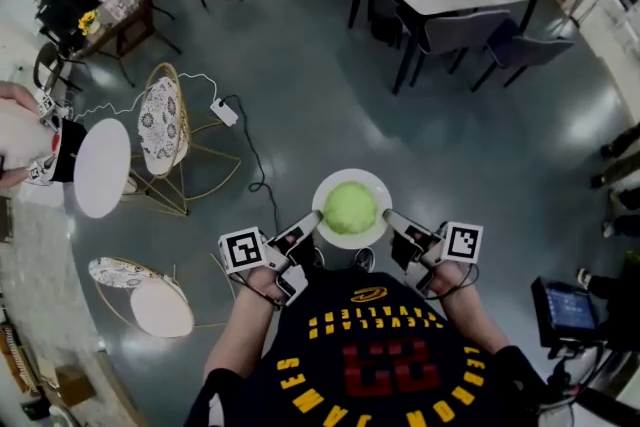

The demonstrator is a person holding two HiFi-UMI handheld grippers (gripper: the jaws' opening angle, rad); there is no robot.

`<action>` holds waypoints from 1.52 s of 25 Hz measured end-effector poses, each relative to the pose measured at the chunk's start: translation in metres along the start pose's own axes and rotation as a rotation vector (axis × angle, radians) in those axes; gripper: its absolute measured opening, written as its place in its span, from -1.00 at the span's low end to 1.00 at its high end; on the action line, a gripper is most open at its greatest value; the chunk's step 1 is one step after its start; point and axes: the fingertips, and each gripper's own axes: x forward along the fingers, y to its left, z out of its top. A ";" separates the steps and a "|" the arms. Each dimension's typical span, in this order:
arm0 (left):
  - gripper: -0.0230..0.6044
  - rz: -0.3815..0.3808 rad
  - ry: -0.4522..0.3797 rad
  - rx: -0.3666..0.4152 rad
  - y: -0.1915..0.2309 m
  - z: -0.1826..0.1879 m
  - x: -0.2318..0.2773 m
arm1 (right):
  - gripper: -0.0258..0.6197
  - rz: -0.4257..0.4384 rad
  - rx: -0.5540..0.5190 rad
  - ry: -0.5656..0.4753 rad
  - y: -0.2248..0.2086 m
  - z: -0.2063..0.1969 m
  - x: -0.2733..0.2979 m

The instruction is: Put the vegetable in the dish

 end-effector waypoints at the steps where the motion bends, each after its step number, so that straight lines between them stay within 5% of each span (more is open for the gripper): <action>1: -0.88 -0.001 -0.015 -0.010 0.000 0.000 0.002 | -0.87 0.003 0.002 0.006 -0.002 0.002 0.000; 9: -0.88 0.031 -0.099 -0.053 0.019 -0.010 -0.003 | -0.87 -0.003 0.030 0.062 -0.017 -0.002 -0.001; 17: -0.88 0.032 -0.101 -0.059 0.032 0.022 0.008 | -0.87 -0.020 0.012 0.066 -0.031 0.019 0.024; 24: -0.88 0.010 -0.061 -0.067 0.042 0.077 0.023 | -0.87 -0.071 0.006 0.027 -0.038 0.047 0.063; 38: -0.88 -0.053 0.011 -0.074 0.049 0.243 0.025 | -0.87 -0.112 -0.037 -0.029 -0.017 0.108 0.212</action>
